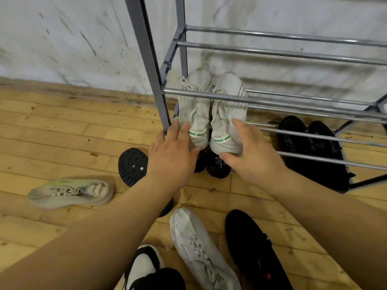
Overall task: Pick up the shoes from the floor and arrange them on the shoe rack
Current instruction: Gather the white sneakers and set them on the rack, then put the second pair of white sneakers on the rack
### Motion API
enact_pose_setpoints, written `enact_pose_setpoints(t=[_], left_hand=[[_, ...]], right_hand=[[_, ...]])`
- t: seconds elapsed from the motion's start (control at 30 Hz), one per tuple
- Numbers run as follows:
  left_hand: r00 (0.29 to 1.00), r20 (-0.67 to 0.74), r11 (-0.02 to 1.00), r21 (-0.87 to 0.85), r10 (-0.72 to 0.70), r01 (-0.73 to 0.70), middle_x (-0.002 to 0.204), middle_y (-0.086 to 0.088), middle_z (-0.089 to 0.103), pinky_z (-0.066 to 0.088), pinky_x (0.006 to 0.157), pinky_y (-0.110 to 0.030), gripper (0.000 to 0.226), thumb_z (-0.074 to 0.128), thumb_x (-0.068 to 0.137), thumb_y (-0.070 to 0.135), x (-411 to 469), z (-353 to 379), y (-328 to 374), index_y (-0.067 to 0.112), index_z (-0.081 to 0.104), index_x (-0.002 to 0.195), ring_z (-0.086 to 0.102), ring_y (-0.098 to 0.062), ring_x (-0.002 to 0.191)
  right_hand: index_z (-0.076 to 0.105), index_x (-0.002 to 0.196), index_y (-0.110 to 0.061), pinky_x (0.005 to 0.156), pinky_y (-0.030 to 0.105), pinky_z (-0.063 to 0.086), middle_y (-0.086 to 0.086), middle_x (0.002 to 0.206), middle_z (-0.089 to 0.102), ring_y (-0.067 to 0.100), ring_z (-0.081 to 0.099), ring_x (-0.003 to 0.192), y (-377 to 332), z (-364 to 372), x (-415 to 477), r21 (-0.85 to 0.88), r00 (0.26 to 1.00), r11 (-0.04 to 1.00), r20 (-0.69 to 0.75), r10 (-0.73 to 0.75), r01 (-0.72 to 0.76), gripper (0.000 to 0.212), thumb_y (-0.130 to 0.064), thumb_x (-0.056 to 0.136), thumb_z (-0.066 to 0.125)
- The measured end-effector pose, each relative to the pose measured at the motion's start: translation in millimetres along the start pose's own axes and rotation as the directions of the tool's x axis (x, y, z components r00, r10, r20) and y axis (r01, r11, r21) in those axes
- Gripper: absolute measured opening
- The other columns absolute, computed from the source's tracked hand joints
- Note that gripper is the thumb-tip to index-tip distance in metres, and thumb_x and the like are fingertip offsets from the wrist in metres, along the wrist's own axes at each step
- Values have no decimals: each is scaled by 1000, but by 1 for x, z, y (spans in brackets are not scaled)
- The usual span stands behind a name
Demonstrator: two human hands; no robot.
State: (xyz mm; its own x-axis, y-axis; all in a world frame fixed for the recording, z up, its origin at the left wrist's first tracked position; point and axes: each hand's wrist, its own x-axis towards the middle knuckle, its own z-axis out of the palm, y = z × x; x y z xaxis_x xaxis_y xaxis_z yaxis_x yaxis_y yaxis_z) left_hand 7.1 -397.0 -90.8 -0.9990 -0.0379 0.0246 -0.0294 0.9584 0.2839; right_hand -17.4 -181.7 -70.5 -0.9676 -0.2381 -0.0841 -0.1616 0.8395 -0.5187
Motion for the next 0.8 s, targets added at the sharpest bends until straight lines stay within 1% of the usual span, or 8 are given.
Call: enact_pose_setpoints(t=[0.27,0.3,0.37,0.43,0.5,0.57,0.63,0.8], left_hand=[[983,180,933,-358,38,30,169,12,-2,32,118,-46,85,56,100,43,-65,6,-16,45,-6,159,21,-28,153],[971,236,926,-373,30,62,168,13,2,34,116,-41,85,57,100,43,-82,15,-25,46,-5,159,22,-24,152],[919,392,923,-339,-39,184,165,13,11,41,107,-34,83,55,100,47,-111,38,-48,45,-2,160,34,-21,145],[828,545,917,-252,-131,310,162,12,17,46,96,-32,79,54,99,51,-134,63,-69,44,4,160,51,-23,129],[746,654,922,-198,-129,332,165,10,8,46,100,-35,79,57,98,50,-151,81,-80,46,8,159,52,-24,131],[698,711,934,-183,-90,307,168,9,-11,50,97,-34,80,59,96,48,-163,92,-83,48,9,158,57,-22,127],[676,732,943,-161,-84,291,167,10,-21,52,92,-34,81,59,96,49,-167,96,-85,49,6,158,61,-20,120],[702,707,945,-166,-84,280,168,16,-15,51,94,-35,80,61,95,47,-169,93,-88,49,11,158,62,-18,118]], right_hand=[[41,146,-18,105,45,41,8,138,45,29,45,127,2,18,-54,-62,968,998,-250,-38,23,79,-45,81,77],[42,143,-20,101,42,44,4,135,46,25,48,123,4,25,-72,-67,978,997,-202,-45,32,75,-46,81,75],[33,147,-33,97,33,45,-7,139,43,16,49,122,7,45,-106,-29,991,999,127,46,-43,75,-54,86,70],[19,156,-39,105,30,43,-7,151,37,15,44,132,16,75,-132,-58,862,991,491,130,-117,88,-61,86,68],[7,160,-38,109,36,39,-2,157,29,22,37,138,23,108,-152,-110,721,991,680,134,-81,99,-68,85,64],[-5,158,-40,107,45,35,1,155,28,28,34,135,22,139,-170,-232,693,973,704,157,15,101,-75,82,51],[-13,156,-42,106,50,30,3,152,29,30,35,133,14,159,-182,-349,738,936,644,204,46,104,-73,78,48],[-27,153,-43,109,49,30,4,150,36,28,43,131,-3,166,-181,-388,766,922,595,245,7,115,-61,79,59]])
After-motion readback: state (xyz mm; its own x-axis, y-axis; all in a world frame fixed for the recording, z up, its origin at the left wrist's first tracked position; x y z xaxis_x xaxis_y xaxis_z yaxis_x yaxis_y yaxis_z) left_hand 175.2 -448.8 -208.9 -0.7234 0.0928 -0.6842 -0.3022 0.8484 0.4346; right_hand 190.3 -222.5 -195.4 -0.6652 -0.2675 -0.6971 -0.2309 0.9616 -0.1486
